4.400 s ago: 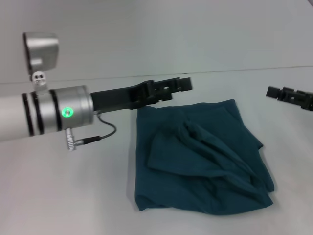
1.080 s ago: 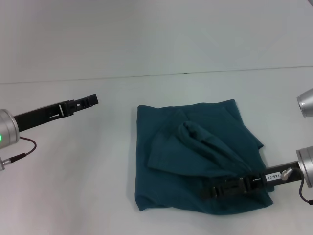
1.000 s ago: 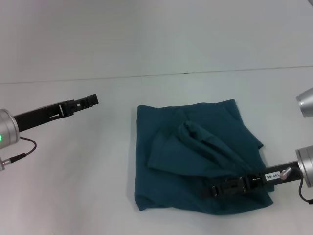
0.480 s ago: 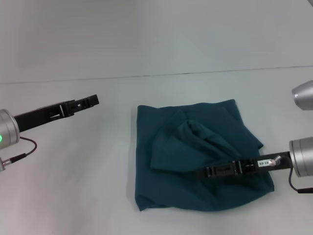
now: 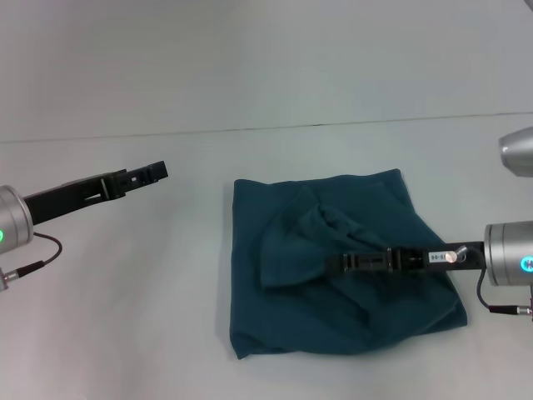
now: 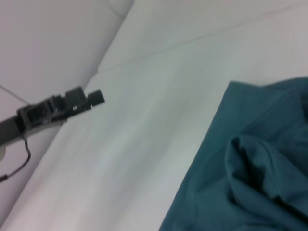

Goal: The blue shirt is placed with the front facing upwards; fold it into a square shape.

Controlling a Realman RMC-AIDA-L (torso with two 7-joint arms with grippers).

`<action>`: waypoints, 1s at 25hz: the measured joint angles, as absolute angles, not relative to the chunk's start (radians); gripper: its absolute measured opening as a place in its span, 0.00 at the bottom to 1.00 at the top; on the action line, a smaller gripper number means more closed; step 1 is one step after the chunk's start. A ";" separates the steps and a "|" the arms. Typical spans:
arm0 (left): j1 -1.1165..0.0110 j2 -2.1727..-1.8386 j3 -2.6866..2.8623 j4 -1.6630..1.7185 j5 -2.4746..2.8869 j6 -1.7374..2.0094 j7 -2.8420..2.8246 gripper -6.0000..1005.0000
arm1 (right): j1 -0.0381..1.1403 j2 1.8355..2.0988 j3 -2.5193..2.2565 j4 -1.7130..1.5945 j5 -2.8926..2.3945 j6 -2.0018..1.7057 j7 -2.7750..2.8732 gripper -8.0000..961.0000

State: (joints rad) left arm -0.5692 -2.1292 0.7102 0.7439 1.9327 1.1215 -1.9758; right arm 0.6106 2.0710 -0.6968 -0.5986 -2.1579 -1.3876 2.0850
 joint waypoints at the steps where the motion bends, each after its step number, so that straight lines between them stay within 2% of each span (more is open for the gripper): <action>1: -0.570 -2.129 0.710 0.744 1.933 1.121 -1.976 0.90 | 0.606 2.071 -0.696 -0.600 -2.145 -1.384 2.082 0.95; 14: -0.577 -2.128 0.710 0.744 1.933 1.120 -1.973 0.90 | 0.557 2.069 -0.695 -0.611 -2.020 -1.300 2.047 0.95; 21: -0.578 -2.128 0.710 0.751 1.932 1.120 -1.973 0.90 | 0.544 2.055 -0.694 -0.672 -2.018 -1.313 2.049 0.95; 25: -0.578 -2.128 0.710 0.753 1.932 1.121 -1.969 0.90 | 0.547 2.037 -0.710 -0.691 -2.038 -1.314 2.046 0.95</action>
State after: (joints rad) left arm -0.5784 -2.1276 0.7102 0.7529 1.9317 1.1205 -1.9695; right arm 0.5471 2.0374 -0.7101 -0.6907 -2.0381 -1.3144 2.0459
